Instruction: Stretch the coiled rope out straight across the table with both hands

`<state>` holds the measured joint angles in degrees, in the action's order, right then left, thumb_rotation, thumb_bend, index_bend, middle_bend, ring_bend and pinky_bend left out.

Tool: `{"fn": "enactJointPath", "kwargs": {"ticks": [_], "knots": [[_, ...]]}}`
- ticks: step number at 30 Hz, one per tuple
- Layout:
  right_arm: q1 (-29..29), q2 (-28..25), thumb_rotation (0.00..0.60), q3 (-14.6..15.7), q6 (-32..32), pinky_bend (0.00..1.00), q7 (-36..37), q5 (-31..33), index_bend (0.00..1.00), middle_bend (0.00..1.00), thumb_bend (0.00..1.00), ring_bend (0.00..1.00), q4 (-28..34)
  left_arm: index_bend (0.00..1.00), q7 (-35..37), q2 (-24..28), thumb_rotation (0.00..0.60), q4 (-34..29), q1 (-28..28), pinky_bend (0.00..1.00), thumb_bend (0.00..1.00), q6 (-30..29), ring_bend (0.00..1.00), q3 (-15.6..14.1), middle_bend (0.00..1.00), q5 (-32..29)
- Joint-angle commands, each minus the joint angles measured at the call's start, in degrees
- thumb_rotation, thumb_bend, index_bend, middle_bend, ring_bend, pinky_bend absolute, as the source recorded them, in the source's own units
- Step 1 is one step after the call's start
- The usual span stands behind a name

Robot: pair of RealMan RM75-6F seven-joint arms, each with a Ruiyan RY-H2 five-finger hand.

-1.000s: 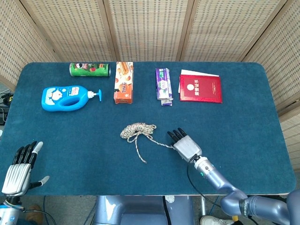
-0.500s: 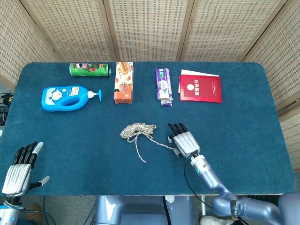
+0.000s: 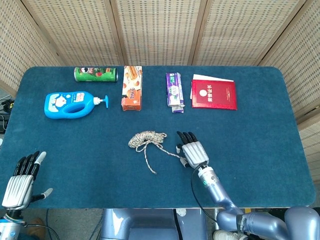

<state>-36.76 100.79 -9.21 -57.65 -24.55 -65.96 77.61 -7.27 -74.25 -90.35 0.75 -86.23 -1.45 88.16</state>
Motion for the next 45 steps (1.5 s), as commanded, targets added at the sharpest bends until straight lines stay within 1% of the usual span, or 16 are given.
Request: {"fn": "enactJointPath", "kwargs": {"ticks": [1, 11, 15, 25, 32, 41, 43, 45], "knots": [[0.0, 0.2, 0.600, 0.2, 0.0, 0.00, -0.1, 0.1, 0.45, 0.00, 0.34, 0.00, -0.2, 0.00, 0.0, 0.0, 0.600, 0.0, 0.0, 0.00, 0.06, 0.0, 0.00, 0.0, 0.00, 0.1], [0.0, 1.1, 0.600, 0.3, 0.1, 0.00, -0.4, 0.8, 0.46, 0.00, 0.34, 0.00, -1.3, 0.00, 0.1, 0.0, 0.600, 0.0, 0.1, 0.00, 0.06, 0.1, 0.00, -0.1, 0.00, 0.0], [0.0, 1.5, 0.600, 0.5, 0.1, 0.00, -0.1, 0.5, 0.48, 0.00, 0.34, 0.00, -2.1, 0.00, 0.1, 0.0, 0.600, 0.0, 0.1, 0.00, 0.06, 0.2, 0.00, 0.0, 0.00, 0.0], [-0.1, 2.5, 0.600, 0.7, 0.5, 0.00, 0.2, 0.3, 0.50, 0.00, 0.34, 0.00, -4.2, 0.00, -0.2, -0.1, 0.600, 0.1, 0.1, 0.00, 0.06, 0.3, 0.00, 0.0, 0.00, -0.2], [-0.3, 2.8, 0.600, 0.7, 0.8, 0.00, 0.3, 0.4, 0.51, 0.00, 0.34, 0.00, -4.6, 0.00, -0.3, -0.2, 0.600, 0.1, 0.1, 0.00, 0.06, 0.3, 0.00, 0.0, 0.00, -0.2], [-0.3, 3.2, 0.600, 0.6, 1.0, 0.00, 0.3, 0.4, 0.55, 0.00, 0.34, 0.00, -5.6, 0.00, -0.7, -0.3, 0.600, 0.0, 0.2, 0.00, 0.06, 0.5, 0.00, -0.1, 0.00, -0.2], [-0.3, 3.2, 0.600, 0.6, 1.0, 0.00, 0.3, 0.3, 0.57, 0.00, 0.35, 0.00, -5.7, 0.00, -0.8, -0.4, 0.600, 0.0, 0.3, 0.00, 0.06, 0.6, 0.00, -0.1, 0.00, -0.3], [-0.4, 3.2, 0.600, 0.7, 0.8, 0.00, 0.4, 0.0, 0.58, 0.00, 0.39, 0.00, -5.7, 0.00, -1.0, -0.4, 0.600, 0.1, 0.3, 0.00, 0.06, 0.8, 0.00, -0.1, 0.00, -0.4]]}}
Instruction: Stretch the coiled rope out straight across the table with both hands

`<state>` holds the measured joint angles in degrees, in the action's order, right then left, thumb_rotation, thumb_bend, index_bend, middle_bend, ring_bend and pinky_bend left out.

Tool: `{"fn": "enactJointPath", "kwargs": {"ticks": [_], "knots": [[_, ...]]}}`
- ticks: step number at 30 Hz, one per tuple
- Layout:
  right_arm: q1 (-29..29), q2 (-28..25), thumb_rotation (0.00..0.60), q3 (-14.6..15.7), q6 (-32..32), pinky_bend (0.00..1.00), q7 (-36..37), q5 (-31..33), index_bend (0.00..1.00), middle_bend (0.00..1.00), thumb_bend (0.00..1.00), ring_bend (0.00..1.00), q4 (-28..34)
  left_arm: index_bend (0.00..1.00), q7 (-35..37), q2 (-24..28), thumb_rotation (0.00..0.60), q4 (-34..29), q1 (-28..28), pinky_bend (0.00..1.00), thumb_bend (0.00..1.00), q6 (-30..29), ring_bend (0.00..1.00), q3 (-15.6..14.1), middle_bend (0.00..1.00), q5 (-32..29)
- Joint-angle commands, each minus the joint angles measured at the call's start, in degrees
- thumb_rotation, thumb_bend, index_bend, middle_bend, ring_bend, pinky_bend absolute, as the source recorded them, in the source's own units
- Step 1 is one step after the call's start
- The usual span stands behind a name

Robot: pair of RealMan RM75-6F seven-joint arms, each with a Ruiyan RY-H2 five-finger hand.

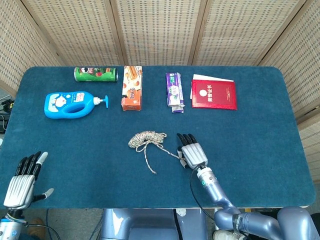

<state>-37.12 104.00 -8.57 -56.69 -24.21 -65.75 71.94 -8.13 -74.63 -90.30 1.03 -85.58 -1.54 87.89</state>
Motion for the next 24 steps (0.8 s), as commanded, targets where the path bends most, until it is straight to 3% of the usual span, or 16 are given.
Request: {"fn": "enactJointPath", "kwargs": {"ticks": [1, 10, 14, 17, 21, 24], "knots": [[0.0, 0.0, 0.600, 0.1, -0.2, 0.00, 0.1, -0.4, 0.58, 0.00, 0.40, 0.00, -0.1, 0.00, -0.3, -0.2, 0.600, 0.0, 0.1, 0.00, 0.06, 0.3, 0.00, 0.0, 0.00, -0.1], [-0.2, -0.5, 0.600, 0.5, 0.0, 0.00, 0.0, -1.4, 0.58, 0.00, 0.43, 0.00, 0.1, 0.00, -4.7, -0.9, 0.600, -0.6, 2.7, 0.00, 0.06, 2.9, 0.00, 0.0, 0.00, 1.8], [-0.3, -0.7, 0.600, 0.4, 0.0, 0.00, -0.3, -1.7, 0.58, 0.00, 0.43, 0.00, 0.5, 0.00, -9.6, -1.2, 0.600, -1.9, 7.9, 0.00, 0.06, 6.4, 0.00, 1.5, 0.00, 6.4], [-0.4, -0.8, 0.600, 0.4, -0.2, 0.00, -0.6, -1.8, 0.59, 0.00, 0.43, 0.00, 1.2, 0.00, -8.4, -2.2, 0.600, -1.6, 13.0, 0.00, 0.06, 10.3, 0.00, 3.1, 0.00, 9.6], [-0.6, -0.9, 0.600, 0.3, -0.2, 0.00, -1.4, -1.7, 0.59, 0.00, 0.43, 0.00, 1.7, 0.16, -9.3, -3.4, 0.600, -1.7, 20.3, 0.00, 0.06, 17.9, 0.00, 5.6, 0.00, 10.9], [-0.7, -0.8, 0.600, 0.0, -0.1, 0.00, -1.9, -1.2, 0.59, 0.00, 0.43, 0.00, 1.8, 0.28, -10.5, -5.6, 0.600, -2.8, 25.3, 0.00, 0.09, 24.9, 0.00, 7.6, 0.00, 8.4]]}}
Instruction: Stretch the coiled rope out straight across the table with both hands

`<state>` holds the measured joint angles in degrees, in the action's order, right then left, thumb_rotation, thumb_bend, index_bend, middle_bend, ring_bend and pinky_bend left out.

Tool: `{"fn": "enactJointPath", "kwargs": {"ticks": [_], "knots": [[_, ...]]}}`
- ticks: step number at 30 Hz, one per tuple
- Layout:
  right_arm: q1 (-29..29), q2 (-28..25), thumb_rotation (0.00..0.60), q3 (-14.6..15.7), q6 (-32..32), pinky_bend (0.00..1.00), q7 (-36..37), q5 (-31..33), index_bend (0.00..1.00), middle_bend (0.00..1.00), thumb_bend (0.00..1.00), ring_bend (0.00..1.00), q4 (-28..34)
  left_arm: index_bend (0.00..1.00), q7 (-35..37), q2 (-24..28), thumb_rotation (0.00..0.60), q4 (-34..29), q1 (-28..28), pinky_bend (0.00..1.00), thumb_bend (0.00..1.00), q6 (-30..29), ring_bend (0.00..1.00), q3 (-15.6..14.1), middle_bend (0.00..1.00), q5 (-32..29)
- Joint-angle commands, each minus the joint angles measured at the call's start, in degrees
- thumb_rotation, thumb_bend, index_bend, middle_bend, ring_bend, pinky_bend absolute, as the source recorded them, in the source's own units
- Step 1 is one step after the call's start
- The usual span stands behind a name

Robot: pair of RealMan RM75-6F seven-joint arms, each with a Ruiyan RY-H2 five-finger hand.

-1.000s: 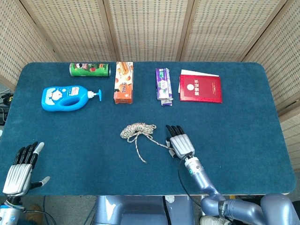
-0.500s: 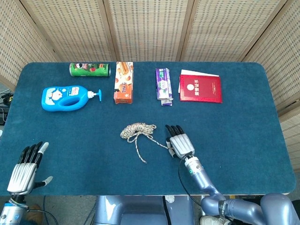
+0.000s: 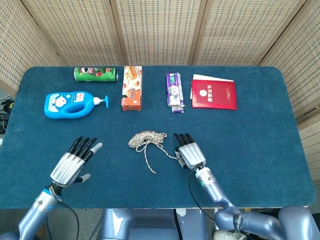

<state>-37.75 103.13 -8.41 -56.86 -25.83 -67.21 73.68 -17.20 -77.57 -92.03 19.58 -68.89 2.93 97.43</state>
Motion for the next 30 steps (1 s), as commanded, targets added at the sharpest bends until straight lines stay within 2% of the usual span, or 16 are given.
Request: {"fn": "enactJointPath", "kwargs": {"ticks": [1, 6, 15, 21, 30], "knots": [[-0.1, 0.2, 0.600, -0.2, 0.1, 0.00, -0.4, 0.4, 0.59, 0.00, 0.43, 0.00, 0.0, 0.30, -1.7, -3.3, 0.600, -1.1, 8.1, 0.00, 0.10, 10.0, 0.00, 3.5, 0.00, -1.9], [-0.4, 0.5, 0.600, -0.5, 0.5, 0.00, -0.5, 0.8, 0.59, 0.00, 0.43, 0.00, -0.6, 0.40, -5.5, -8.1, 0.600, 0.4, 13.7, 0.00, 0.15, 15.8, 0.00, 5.4, 0.00, -4.6], [-0.9, 1.4, 0.600, -0.7, 1.2, 0.00, -0.5, 1.4, 0.60, 0.00, 0.43, 0.00, -1.8, 0.45, -14.4, -15.9, 0.600, 4.1, 19.3, 0.00, 0.23, 21.6, 0.00, 6.9, 0.00, -12.0], [-1.4, 1.7, 0.600, -1.1, 1.6, 0.00, -0.8, 1.9, 0.60, 0.00, 0.43, 0.00, -2.1, 0.48, -20.0, -20.0, 0.600, 6.2, 21.3, 0.00, 0.26, 22.6, 0.00, 7.5, 0.00, -18.0], [-1.6, 1.8, 0.600, -1.3, 1.9, 0.00, -0.8, 2.7, 0.60, 0.00, 0.43, 0.00, -2.3, 0.50, -18.8, -24.9, 0.600, 11.1, 23.8, 0.00, 0.27, 22.0, 0.00, 7.0, 0.00, -21.3]]}}
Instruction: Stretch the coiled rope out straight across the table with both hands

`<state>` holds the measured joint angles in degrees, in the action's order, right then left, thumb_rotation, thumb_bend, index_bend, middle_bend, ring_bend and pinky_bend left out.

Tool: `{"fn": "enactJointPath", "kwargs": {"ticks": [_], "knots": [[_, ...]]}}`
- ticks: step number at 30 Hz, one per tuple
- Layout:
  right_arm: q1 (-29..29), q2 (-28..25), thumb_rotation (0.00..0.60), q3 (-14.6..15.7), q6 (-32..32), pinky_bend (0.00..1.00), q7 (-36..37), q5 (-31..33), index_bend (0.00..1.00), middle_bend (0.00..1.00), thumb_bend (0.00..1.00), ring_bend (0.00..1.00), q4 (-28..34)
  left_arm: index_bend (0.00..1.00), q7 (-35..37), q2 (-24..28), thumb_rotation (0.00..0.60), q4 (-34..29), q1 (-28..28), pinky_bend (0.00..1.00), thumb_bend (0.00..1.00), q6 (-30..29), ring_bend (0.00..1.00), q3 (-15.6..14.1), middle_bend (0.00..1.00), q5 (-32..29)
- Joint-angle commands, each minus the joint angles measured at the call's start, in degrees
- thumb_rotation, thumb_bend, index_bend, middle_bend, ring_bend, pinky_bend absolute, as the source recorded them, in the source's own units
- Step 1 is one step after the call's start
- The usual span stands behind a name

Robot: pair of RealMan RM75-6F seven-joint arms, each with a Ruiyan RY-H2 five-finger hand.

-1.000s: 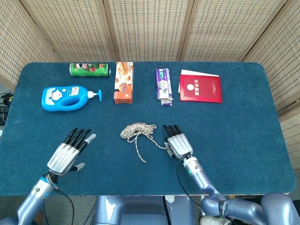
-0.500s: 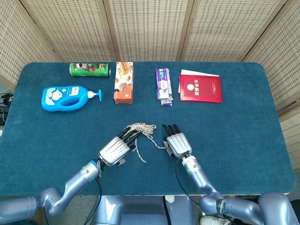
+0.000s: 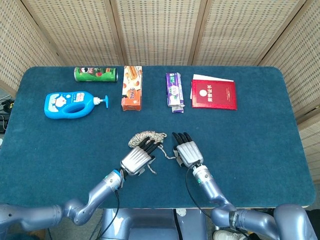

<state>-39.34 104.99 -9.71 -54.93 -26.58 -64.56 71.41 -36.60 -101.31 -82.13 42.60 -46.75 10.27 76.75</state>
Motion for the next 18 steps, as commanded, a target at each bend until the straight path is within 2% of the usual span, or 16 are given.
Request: {"fn": "enactJointPath", "kwargs": {"ticks": [1, 18], "knots": [[0.0, 0.0, 0.600, 0.0, -0.1, 0.00, -0.1, 0.0, 0.60, 0.00, 0.43, 0.00, 0.0, 0.50, 1.0, -1.6, 0.600, 1.5, 1.0, 0.00, 0.27, -0.1, 0.00, -0.6, 0.00, -0.8], [0.0, -0.2, 0.600, 0.2, -0.4, 0.00, 0.4, -0.1, 0.61, 0.00, 0.43, 0.00, 0.1, 0.55, 2.4, -5.1, 0.600, 4.6, 3.0, 0.00, 0.30, -1.9, 0.00, -3.3, 0.00, -1.3]]}}
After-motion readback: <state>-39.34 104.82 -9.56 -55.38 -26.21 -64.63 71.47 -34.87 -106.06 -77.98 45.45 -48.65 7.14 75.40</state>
